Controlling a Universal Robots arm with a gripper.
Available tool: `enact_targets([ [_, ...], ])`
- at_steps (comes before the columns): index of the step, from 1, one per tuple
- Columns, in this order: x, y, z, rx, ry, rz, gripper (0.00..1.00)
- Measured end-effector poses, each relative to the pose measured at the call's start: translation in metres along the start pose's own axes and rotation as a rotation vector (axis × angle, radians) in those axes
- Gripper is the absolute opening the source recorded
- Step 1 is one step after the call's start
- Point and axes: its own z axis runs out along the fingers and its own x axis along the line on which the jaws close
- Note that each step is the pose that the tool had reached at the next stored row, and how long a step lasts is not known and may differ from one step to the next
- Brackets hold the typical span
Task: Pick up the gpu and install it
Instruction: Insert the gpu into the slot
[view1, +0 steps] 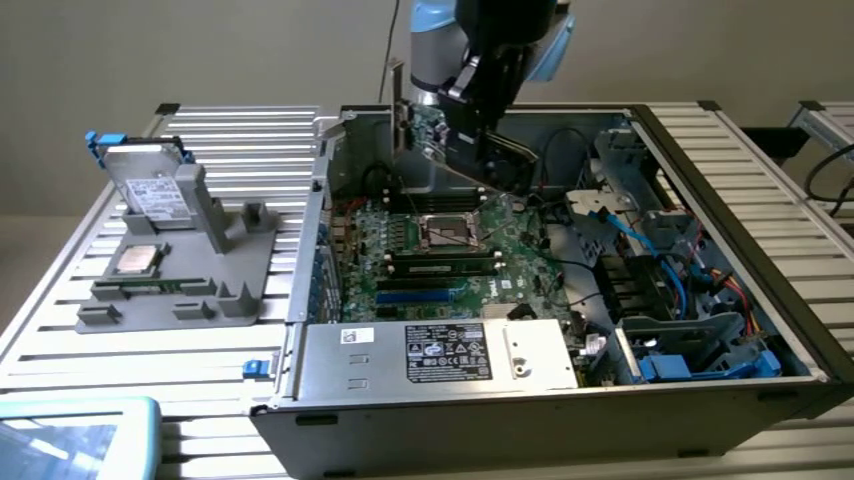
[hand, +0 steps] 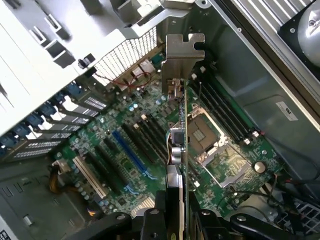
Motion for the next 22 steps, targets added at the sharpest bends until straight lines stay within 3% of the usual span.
enact_targets([
  [5,0.0,-0.0001,0.0003,0.006,-0.0127,-0.074,0.27],
  [9,0.0,-0.0001,0.001,0.0062,-0.0197,-0.137,0.27],
  [15,0.0,-0.0001,0.0021,0.0021,-0.0213,-0.247,0.27],
  [22,0.0,-0.0002,0.0037,-0.003,-0.0178,-0.373,0.27],
])
